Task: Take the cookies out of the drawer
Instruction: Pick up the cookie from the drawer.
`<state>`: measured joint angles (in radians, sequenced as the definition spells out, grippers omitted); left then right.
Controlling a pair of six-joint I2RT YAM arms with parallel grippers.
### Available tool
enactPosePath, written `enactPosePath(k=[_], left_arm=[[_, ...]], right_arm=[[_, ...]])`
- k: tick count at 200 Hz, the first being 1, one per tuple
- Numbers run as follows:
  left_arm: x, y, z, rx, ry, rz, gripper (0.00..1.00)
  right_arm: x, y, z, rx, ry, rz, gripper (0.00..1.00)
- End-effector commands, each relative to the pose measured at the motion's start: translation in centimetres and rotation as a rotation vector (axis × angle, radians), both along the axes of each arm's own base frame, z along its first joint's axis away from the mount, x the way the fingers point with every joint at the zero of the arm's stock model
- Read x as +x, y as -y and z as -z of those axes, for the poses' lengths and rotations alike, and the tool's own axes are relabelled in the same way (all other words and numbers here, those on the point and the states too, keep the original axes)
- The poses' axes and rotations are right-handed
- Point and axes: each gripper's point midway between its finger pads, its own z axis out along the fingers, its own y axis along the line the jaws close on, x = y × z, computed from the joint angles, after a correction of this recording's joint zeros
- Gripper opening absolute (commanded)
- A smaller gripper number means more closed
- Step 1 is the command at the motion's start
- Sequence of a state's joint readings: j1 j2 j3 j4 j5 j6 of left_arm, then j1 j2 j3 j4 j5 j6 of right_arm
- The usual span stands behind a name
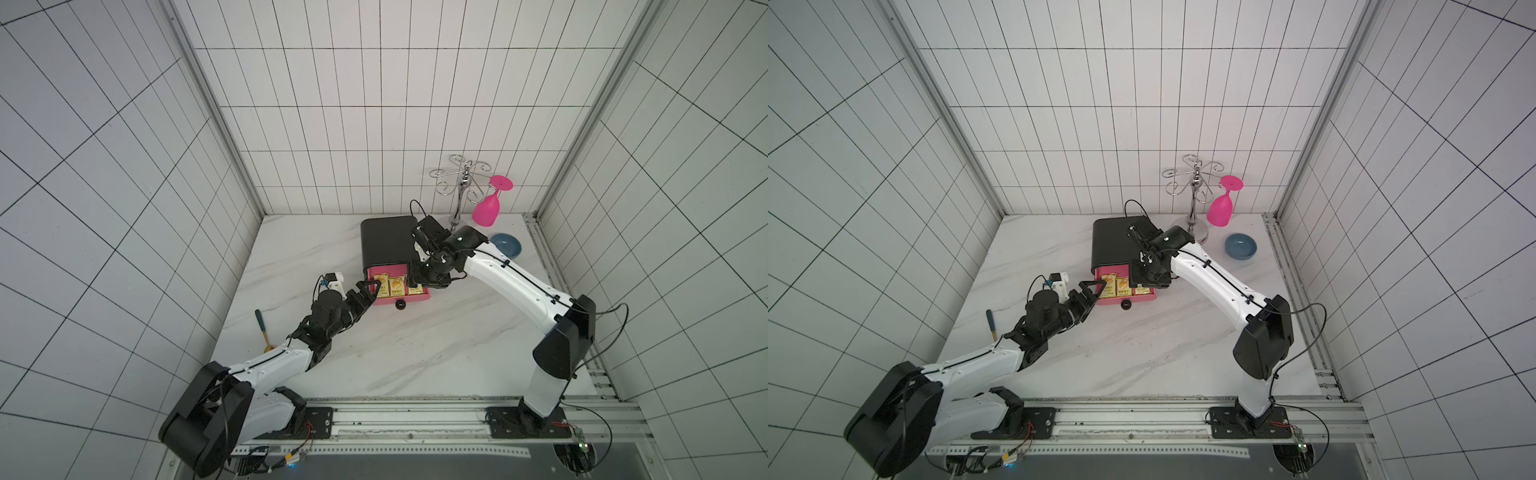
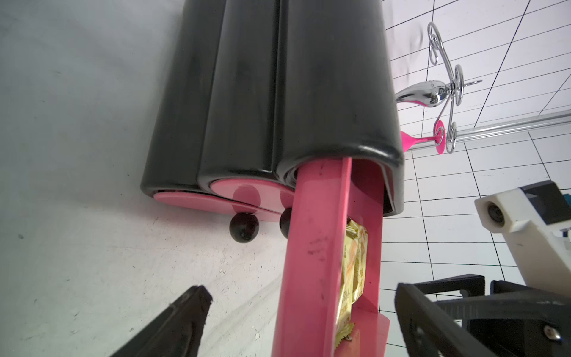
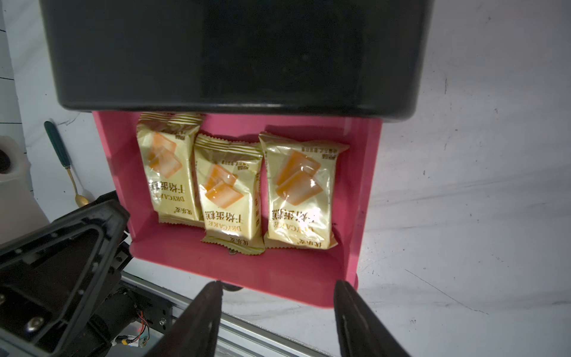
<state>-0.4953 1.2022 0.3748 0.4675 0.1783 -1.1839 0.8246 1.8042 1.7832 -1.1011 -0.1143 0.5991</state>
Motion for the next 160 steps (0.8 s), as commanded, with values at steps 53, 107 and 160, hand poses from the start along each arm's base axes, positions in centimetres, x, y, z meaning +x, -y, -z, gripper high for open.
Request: enactPosePath(k=[53, 107, 160], left_arm=[[0.3, 1.7, -1.0, -0.03, 0.044, 0.084, 0.88], [0.2, 1.5, -0.9, -0.023, 0.038, 0.077, 0.88], [0.5, 1.9, -0.7, -0.036, 0.031, 0.087, 0.88]], right_arm=[[1.3, 0.5, 1.5, -0.132, 0.051, 0.015, 0.58], [1.5, 0.8, 3.1, -0.204, 0.051, 0.004, 0.56], [1.7, 0.8, 4.4, -0.252, 0.061, -0.002, 0.55]])
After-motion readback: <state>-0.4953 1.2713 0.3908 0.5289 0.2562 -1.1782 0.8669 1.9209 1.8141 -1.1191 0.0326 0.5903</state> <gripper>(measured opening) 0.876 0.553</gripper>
